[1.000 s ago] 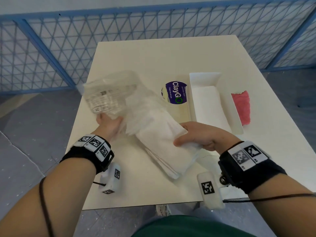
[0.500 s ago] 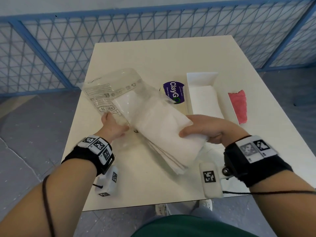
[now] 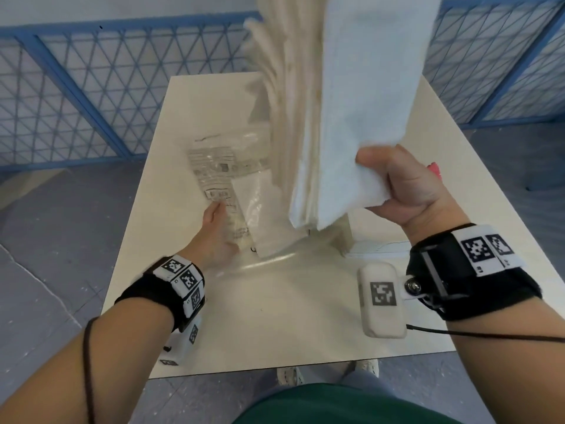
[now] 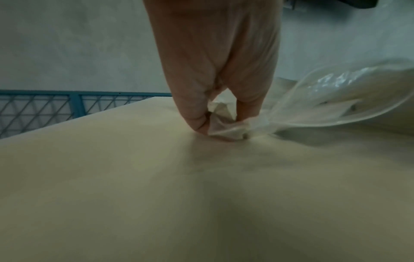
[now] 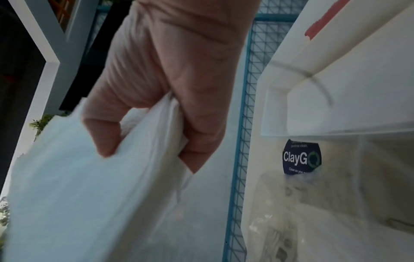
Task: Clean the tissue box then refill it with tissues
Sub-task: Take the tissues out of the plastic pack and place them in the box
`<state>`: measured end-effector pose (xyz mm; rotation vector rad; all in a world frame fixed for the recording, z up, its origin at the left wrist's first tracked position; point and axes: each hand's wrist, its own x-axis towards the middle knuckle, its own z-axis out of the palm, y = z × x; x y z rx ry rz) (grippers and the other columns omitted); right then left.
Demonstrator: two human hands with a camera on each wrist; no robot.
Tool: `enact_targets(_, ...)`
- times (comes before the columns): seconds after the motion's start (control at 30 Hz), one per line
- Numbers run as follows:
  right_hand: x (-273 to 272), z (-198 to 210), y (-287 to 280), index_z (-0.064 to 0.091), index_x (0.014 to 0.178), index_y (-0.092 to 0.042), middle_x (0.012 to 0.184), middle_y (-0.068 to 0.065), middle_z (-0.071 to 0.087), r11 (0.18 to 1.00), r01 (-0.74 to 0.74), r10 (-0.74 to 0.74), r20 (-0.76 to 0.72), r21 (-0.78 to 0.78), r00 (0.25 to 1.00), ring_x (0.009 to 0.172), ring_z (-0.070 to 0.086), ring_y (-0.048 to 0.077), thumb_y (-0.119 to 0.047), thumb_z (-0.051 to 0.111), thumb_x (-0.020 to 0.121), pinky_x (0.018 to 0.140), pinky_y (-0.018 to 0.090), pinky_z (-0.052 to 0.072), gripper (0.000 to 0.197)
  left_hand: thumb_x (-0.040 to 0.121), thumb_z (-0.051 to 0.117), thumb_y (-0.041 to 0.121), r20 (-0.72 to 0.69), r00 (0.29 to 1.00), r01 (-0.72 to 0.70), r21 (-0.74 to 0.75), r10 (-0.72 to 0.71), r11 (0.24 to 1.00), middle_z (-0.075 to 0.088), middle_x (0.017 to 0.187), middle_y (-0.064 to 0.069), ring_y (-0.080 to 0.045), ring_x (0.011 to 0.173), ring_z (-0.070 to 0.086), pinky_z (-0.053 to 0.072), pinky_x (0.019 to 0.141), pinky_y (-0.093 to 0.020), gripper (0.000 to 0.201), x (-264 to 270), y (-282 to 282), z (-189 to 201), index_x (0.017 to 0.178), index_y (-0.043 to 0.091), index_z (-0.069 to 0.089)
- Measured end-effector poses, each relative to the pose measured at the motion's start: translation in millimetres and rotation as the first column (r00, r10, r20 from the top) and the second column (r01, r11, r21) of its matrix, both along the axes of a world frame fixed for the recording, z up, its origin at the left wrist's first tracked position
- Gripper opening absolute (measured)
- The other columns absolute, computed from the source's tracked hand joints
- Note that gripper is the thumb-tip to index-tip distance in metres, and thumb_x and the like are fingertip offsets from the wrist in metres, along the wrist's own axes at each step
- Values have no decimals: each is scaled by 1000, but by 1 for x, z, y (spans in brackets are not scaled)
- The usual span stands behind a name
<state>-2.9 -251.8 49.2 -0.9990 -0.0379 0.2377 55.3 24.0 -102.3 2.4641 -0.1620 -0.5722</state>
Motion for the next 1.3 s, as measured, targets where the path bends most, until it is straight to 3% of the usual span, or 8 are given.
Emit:
enact_targets(0.23,10,-27,17,51,128,-4,104,7,71,988,77,-89,-88,-135,992,94,69,22,1,59,72,78,35,58,57,82,52,68,-88,992,-92,28,95,995,-5,160,8,-31,147,10,17,117,-49,68,-8,-14,45,143,41,35)
enact_targets(0.37,8,-44,24,47,134,-5,112,10,67,985,20,-45,-144,-169,989,97,68,23,-1,62,72,76,34,58,64,47,48,96,-255,967,-158,-642,-14,751,47,146,2,-17,134,43,30,111,-34,112,-6,-26,94,135,26,50)
enact_targets(0.47,6,-49,30,48,133,-7,111,9,67,982,-41,11,-158,-187,987,95,68,22,-2,61,72,75,34,59,62,37,60,88,-272,930,-67,-785,-246,616,62,132,1,-17,123,57,47,101,-32,113,-15,-36,111,130,25,53)
enact_targets(0.63,4,-49,32,49,130,-19,129,10,61,929,-115,85,-98,-353,991,117,60,24,0,63,73,101,42,48,62,35,91,56,-151,989,-121,-802,-2,585,59,127,0,-10,110,63,55,86,-30,126,-10,-47,117,140,15,34)
enact_targets(0.8,9,-40,34,47,134,-17,121,0,66,841,-50,58,-2,-539,998,112,63,11,5,67,76,93,30,52,65,72,76,1,84,992,-6,-713,93,701,55,114,11,13,98,60,52,77,-15,69,-10,-50,113,118,32,36)
enact_targets(0.97,6,-35,38,59,106,-26,90,-26,69,794,-29,77,52,-608,996,88,61,-16,0,70,81,74,4,46,37,74,72,-14,90,994,17,-694,64,720,68,97,14,19,83,61,46,69,-2,56,-20,-52,102,123,5,52)
enact_targets(1.17,14,-60,49,23,139,-25,127,0,53,787,68,-35,66,-614,997,121,55,19,3,73,72,97,43,51,89,70,80,1,79,988,-41,-689,132,723,54,117,6,16,96,58,52,75,-13,82,-19,-51,86,134,8,28)
enact_targets(1.3,14,-60,54,20,140,-22,110,-21,46,793,58,-29,57,-606,998,106,53,-4,-7,61,67,92,24,53,86,73,75,-5,117,988,4,-687,105,727,66,113,-11,-9,103,64,55,83,-27,54,-16,-62,83,122,3,55)
